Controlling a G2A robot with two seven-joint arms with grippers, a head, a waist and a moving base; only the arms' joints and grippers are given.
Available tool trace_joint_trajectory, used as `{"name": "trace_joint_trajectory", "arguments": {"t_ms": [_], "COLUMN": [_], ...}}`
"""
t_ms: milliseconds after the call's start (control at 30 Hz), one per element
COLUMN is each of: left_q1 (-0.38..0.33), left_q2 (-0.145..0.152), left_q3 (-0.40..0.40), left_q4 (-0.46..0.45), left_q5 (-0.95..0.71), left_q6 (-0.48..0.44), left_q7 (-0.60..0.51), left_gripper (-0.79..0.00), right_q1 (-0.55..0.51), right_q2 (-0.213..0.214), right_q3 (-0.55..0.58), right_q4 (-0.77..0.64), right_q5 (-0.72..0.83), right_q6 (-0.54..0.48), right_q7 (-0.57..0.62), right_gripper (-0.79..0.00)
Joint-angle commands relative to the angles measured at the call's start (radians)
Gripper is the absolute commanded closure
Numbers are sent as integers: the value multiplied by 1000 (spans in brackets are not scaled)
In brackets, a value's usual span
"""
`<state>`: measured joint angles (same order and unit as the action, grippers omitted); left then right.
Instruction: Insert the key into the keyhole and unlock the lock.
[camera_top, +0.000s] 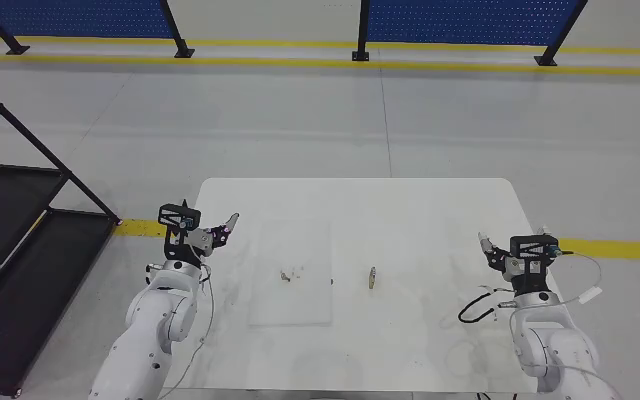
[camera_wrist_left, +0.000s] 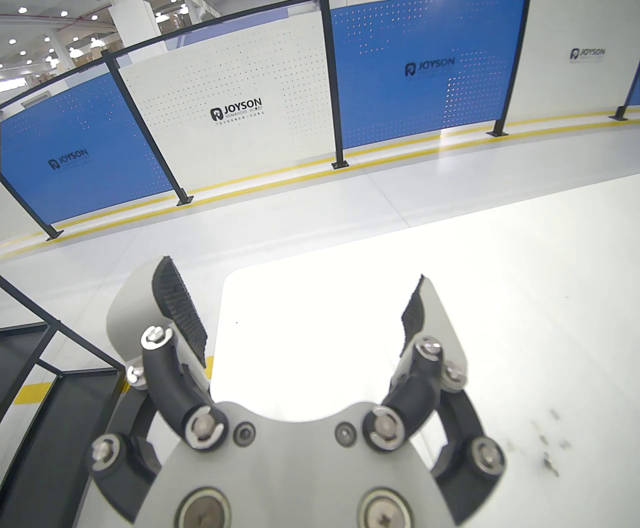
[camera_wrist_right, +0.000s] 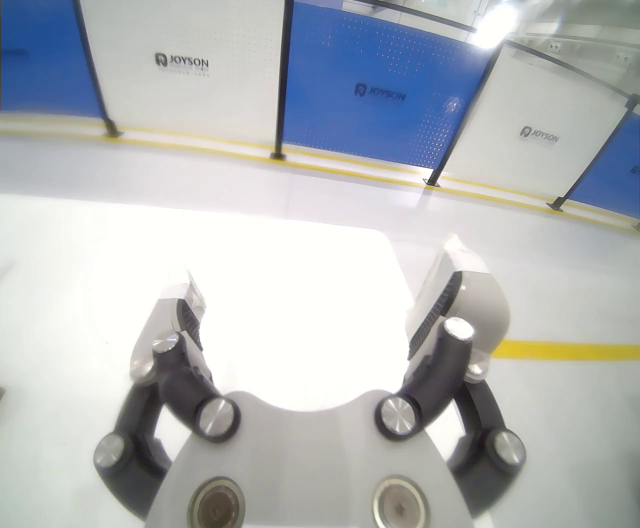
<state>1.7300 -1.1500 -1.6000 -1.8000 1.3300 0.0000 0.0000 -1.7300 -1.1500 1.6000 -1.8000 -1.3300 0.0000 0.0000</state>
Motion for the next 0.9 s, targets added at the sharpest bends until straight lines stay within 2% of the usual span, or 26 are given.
{"name": "trace_joint_trajectory", "arguments": {"t_ms": [0, 167, 233, 400, 567, 733, 867], "left_q1": [0, 0, -5, -52, -97, -148, -178], "left_q2": [0, 0, -1, 0, -2, -6, -11], "left_q3": [0, 0, 8, 2, 21, 73, 130], "left_q4": [0, 0, -10, -82, -162, -224, -281], "left_q5": [0, 0, -34, -121, -216, -286, -280], "left_q6": [0, 0, -26, -73, -60, 17, 95], "left_q7": [0, 0, -23, -223, -478, -727, -845], "left_gripper": [-785, -785, -785, -785, -785, -785, -785], "right_q1": [0, 0, 0, 0, 0, 0, 0], "right_q2": [0, 0, 0, 0, 0, 0, 0], "right_q3": [0, 0, 0, 0, 0, 0, 0], "right_q4": [0, 0, 0, 0, 0, 0, 0], "right_q5": [0, 0, 0, 0, 0, 0, 0], "right_q6": [0, 0, 0, 0, 0, 0, 0], "right_q7": [0, 0, 0, 0, 0, 0, 0], "right_gripper": [-784, -784, -785, -785, -785, -785, -785]}}
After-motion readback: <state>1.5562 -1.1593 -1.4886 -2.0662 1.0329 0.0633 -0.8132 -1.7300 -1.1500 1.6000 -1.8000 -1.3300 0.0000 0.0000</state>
